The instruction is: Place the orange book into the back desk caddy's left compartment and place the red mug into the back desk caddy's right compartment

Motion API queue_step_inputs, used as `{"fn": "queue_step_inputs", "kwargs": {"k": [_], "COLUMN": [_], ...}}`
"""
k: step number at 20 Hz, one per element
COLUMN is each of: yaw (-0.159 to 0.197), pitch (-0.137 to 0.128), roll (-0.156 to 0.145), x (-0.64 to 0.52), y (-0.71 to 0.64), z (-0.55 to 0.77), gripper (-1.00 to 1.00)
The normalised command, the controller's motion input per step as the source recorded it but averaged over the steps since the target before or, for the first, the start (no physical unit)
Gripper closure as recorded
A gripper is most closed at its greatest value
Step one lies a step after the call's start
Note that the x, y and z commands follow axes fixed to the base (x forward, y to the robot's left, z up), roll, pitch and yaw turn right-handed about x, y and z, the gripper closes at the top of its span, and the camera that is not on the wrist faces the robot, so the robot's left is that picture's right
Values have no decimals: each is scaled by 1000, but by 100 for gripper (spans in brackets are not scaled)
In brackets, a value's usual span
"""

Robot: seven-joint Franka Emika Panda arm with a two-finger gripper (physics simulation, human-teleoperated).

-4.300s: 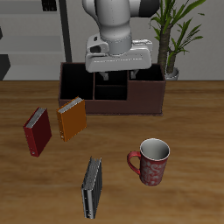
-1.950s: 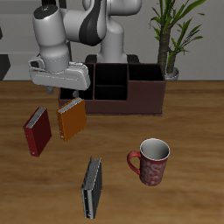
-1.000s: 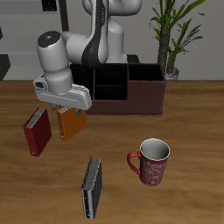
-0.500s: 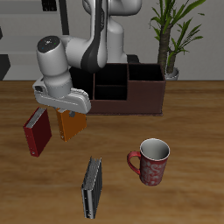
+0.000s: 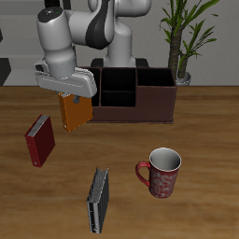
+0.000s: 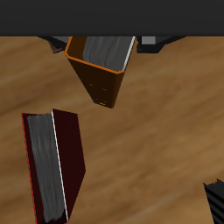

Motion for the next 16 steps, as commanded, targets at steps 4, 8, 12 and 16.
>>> {"fn": "queue_step_inputs", "kwargs": {"k": [4,8,12,16], "yaw": [14,13,66,23], "pitch": [-64,-55,3,33], "roll": [9,14,-20,-17], "x": [-299,-420,-345,-280], "y": [152,117,18,-32], "z": [642,562,240,56], "gripper": [100,100,100,100]}}
